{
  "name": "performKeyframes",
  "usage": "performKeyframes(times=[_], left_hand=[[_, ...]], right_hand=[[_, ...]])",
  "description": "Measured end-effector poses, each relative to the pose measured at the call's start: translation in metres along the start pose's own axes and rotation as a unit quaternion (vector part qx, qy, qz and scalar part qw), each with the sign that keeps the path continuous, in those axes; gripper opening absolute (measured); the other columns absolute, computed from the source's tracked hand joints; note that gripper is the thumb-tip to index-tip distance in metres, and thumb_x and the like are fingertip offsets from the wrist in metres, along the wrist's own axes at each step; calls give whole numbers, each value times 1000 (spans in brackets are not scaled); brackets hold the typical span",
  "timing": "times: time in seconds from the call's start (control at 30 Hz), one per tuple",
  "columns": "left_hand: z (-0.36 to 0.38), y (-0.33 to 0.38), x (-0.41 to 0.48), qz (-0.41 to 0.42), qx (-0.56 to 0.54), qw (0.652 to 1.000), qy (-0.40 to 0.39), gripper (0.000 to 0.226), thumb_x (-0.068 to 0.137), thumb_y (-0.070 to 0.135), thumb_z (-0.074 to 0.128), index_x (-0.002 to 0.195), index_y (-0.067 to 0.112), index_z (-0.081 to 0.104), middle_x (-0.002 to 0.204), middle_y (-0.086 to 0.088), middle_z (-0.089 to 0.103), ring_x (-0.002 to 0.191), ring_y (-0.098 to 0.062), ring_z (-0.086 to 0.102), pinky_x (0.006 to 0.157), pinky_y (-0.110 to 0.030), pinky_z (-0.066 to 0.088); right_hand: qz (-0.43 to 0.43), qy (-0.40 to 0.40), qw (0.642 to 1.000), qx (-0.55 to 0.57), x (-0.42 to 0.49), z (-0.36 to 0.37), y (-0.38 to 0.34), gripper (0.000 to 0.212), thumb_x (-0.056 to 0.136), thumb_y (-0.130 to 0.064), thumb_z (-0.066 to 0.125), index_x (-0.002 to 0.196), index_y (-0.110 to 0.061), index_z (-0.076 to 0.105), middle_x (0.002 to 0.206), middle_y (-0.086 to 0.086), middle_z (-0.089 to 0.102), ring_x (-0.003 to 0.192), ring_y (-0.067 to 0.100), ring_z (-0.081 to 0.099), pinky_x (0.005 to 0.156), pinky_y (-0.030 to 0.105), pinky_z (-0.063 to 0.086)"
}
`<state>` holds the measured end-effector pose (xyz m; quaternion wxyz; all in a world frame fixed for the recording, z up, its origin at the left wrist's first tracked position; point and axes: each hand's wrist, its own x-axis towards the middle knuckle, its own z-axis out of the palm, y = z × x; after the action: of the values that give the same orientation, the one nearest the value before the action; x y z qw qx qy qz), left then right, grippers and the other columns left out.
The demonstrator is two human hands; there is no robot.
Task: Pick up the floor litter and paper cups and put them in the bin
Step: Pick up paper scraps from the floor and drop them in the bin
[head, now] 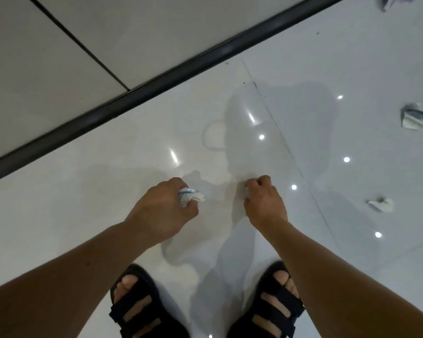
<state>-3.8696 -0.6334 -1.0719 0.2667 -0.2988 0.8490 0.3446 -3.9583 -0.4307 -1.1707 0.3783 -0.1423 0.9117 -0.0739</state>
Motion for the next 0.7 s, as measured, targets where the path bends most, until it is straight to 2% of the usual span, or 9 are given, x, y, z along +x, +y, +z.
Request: performKeyframes(times=[0.13,0.2,0.3,0.43,0.57,0.7], left_hand=[[-37,17,-33,-8,-12,1000,-6,24,82,42,66,97,26,56,92,5,62,84,-15,58,73,-27,45],[-65,32,-61,-15,-23,1000,-9,24,82,41,66,97,25,55,92,4,62,83,-14,58,70,-26,43],[-117,63,-113,-27,-43,999,-3,25,84,42,64,100,25,54,93,4,62,83,-13,57,68,-23,39],[-199,100,-195,-42,-85,995,25,24,85,39,65,100,22,55,93,2,62,83,-15,58,71,-24,45],[-273,113,-285,-58,-129,989,49,24,85,37,65,101,22,55,93,2,62,82,-13,58,68,-23,45],[-326,108,-372,-94,-166,976,104,27,86,39,65,103,20,56,93,1,61,80,-13,57,63,-21,42]], right_hand=[[-37,-1,997,61,-46,-37,-23,21,95,-18,53,115,-11,57,121,3,43,92,26,57,80,35,51],[-76,-9,995,67,-79,-70,-42,18,95,-19,54,110,-11,58,127,2,42,93,28,60,80,37,54],[-111,-35,992,37,-134,-135,-73,25,96,-23,54,120,-17,57,144,-1,33,107,26,60,88,33,52],[-167,-41,985,24,-207,-228,-120,45,96,-24,53,140,-25,43,141,-4,42,111,17,59,92,24,47],[-199,-18,979,40,-286,-310,-174,46,94,-22,58,138,-22,47,137,-2,49,108,11,59,91,17,44],[-251,-23,968,19,-358,-362,-230,48,93,-25,58,139,-24,45,131,-2,54,105,11,59,92,21,47]])
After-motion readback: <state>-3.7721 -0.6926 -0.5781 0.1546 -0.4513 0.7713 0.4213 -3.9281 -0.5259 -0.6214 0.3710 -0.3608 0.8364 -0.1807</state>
